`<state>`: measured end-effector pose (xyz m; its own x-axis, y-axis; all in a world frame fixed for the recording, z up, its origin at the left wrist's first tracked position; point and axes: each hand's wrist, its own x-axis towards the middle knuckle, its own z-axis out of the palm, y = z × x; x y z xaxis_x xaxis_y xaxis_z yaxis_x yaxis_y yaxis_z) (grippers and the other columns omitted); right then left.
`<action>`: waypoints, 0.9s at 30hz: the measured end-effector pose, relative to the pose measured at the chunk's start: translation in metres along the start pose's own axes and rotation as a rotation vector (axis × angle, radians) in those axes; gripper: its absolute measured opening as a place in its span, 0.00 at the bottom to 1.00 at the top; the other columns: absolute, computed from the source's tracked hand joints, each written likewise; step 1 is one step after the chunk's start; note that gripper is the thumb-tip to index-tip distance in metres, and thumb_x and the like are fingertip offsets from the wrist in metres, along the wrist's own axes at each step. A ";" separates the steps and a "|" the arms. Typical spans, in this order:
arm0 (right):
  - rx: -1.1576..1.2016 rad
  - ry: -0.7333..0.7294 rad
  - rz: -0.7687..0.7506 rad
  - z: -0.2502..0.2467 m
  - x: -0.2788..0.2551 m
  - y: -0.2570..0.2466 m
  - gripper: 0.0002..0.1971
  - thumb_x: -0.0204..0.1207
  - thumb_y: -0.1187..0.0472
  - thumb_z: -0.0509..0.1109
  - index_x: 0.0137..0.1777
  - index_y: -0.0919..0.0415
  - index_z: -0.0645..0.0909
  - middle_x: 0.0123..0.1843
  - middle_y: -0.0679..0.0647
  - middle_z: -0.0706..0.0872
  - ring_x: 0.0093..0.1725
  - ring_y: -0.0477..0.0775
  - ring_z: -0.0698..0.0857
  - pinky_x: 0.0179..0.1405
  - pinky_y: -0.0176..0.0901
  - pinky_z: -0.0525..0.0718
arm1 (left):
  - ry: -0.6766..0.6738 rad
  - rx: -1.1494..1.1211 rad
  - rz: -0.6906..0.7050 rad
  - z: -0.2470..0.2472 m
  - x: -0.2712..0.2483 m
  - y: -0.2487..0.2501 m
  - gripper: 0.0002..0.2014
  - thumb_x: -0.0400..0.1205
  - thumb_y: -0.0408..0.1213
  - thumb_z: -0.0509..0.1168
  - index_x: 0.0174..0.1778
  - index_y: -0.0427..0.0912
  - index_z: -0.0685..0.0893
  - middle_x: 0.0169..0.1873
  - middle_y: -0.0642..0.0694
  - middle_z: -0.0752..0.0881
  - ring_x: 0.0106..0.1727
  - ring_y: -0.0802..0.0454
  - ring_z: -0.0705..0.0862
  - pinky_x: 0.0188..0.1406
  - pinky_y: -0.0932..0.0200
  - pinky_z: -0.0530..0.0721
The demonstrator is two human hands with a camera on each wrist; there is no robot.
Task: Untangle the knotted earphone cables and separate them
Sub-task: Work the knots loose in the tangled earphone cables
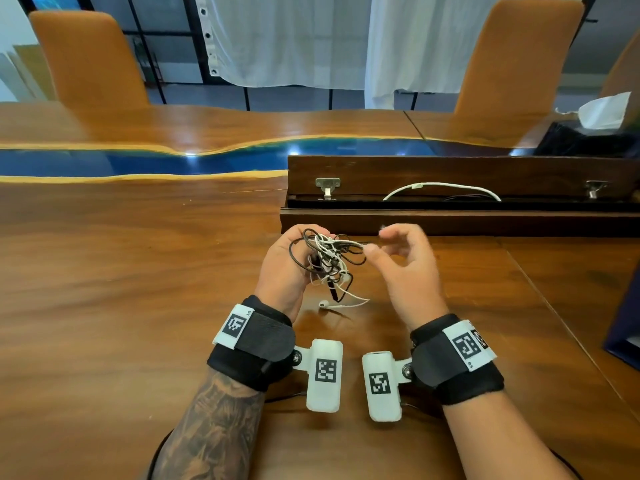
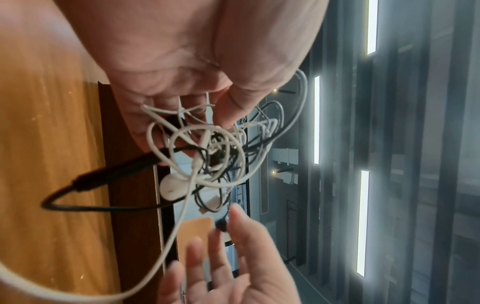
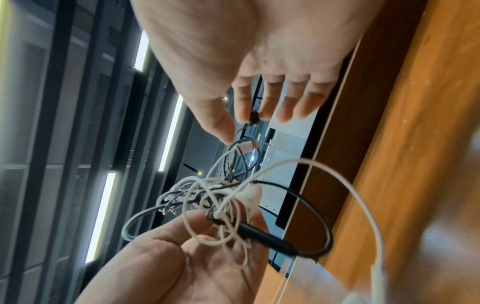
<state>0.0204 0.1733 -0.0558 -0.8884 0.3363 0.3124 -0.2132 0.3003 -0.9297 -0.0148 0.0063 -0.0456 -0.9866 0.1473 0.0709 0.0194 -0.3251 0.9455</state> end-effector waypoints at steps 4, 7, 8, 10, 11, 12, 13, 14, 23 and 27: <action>0.054 0.119 -0.110 -0.006 0.001 -0.008 0.06 0.79 0.61 0.75 0.40 0.53 0.86 0.48 0.58 0.82 0.44 0.47 0.80 0.45 0.36 0.79 | 0.015 0.018 -0.002 0.003 0.001 -0.002 0.08 0.85 0.27 0.63 0.46 0.41 0.86 0.39 0.42 0.88 0.36 0.49 0.83 0.35 0.54 0.81; 0.020 0.014 -0.095 -0.006 0.000 -0.009 0.10 0.81 0.61 0.73 0.38 0.57 0.90 0.41 0.53 0.87 0.42 0.43 0.83 0.41 0.27 0.77 | -0.028 0.024 -0.005 0.004 0.002 -0.003 0.07 0.84 0.26 0.64 0.48 0.40 0.86 0.45 0.40 0.89 0.40 0.49 0.86 0.39 0.52 0.86; 0.001 -0.040 -0.073 -0.005 0.000 -0.008 0.10 0.82 0.60 0.73 0.39 0.55 0.91 0.40 0.48 0.90 0.43 0.41 0.85 0.42 0.27 0.78 | -0.053 0.024 -0.011 0.005 0.001 -0.002 0.06 0.83 0.25 0.65 0.50 0.38 0.86 0.46 0.40 0.90 0.41 0.49 0.87 0.41 0.52 0.87; -0.007 -0.100 -0.038 -0.003 0.001 -0.003 0.07 0.82 0.60 0.74 0.44 0.50 0.91 0.40 0.41 0.91 0.43 0.39 0.86 0.43 0.28 0.81 | -0.108 0.032 -0.025 0.004 0.000 -0.002 0.08 0.83 0.23 0.63 0.52 0.35 0.87 0.46 0.40 0.91 0.44 0.48 0.88 0.44 0.51 0.88; 0.003 -0.109 -0.030 -0.003 0.001 -0.002 0.06 0.81 0.60 0.74 0.46 0.48 0.90 0.41 0.40 0.91 0.43 0.39 0.87 0.44 0.30 0.83 | -0.137 0.043 -0.032 0.004 -0.001 -0.002 0.11 0.84 0.20 0.60 0.53 0.34 0.87 0.48 0.39 0.91 0.46 0.47 0.89 0.47 0.50 0.88; 0.012 -0.108 -0.027 -0.003 0.002 0.000 0.07 0.81 0.61 0.74 0.48 0.46 0.90 0.44 0.40 0.92 0.45 0.40 0.88 0.46 0.33 0.85 | -0.165 0.054 -0.040 0.004 -0.002 -0.001 0.15 0.84 0.18 0.57 0.54 0.33 0.87 0.49 0.36 0.91 0.47 0.46 0.88 0.49 0.49 0.88; 0.023 -0.107 -0.025 -0.003 0.002 0.001 0.08 0.81 0.62 0.75 0.51 0.45 0.89 0.46 0.42 0.92 0.47 0.41 0.88 0.47 0.35 0.86 | -0.189 0.063 -0.047 0.004 -0.003 -0.001 0.18 0.83 0.16 0.54 0.55 0.32 0.87 0.51 0.34 0.90 0.48 0.45 0.88 0.52 0.47 0.87; 0.037 -0.109 -0.021 -0.003 0.002 0.000 0.10 0.80 0.63 0.75 0.52 0.44 0.88 0.47 0.43 0.92 0.49 0.42 0.89 0.49 0.36 0.87 | -0.206 0.069 -0.053 0.003 -0.003 0.000 0.19 0.82 0.17 0.52 0.56 0.32 0.88 0.53 0.32 0.90 0.50 0.45 0.87 0.54 0.46 0.87; -0.067 -0.176 -0.112 -0.002 -0.002 -0.005 0.02 0.79 0.62 0.77 0.46 0.54 0.90 0.41 0.45 0.90 0.43 0.41 0.86 0.43 0.29 0.82 | -0.104 0.392 0.119 0.004 -0.001 -0.004 0.10 0.80 0.41 0.75 0.49 0.39 0.89 0.43 0.47 0.90 0.45 0.53 0.87 0.49 0.58 0.88; -0.130 -0.238 -0.161 -0.004 -0.005 -0.010 0.03 0.80 0.61 0.76 0.48 0.54 0.91 0.41 0.44 0.90 0.45 0.40 0.86 0.42 0.27 0.81 | -0.103 0.505 0.164 0.004 -0.002 -0.004 0.03 0.81 0.36 0.74 0.47 0.41 0.89 0.40 0.51 0.89 0.41 0.60 0.85 0.44 0.63 0.85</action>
<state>0.0284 0.1721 -0.0477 -0.9210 0.0617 0.3848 -0.3185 0.4497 -0.8345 -0.0122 0.0114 -0.0483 -0.9435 0.2309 0.2375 0.2726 0.1340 0.9528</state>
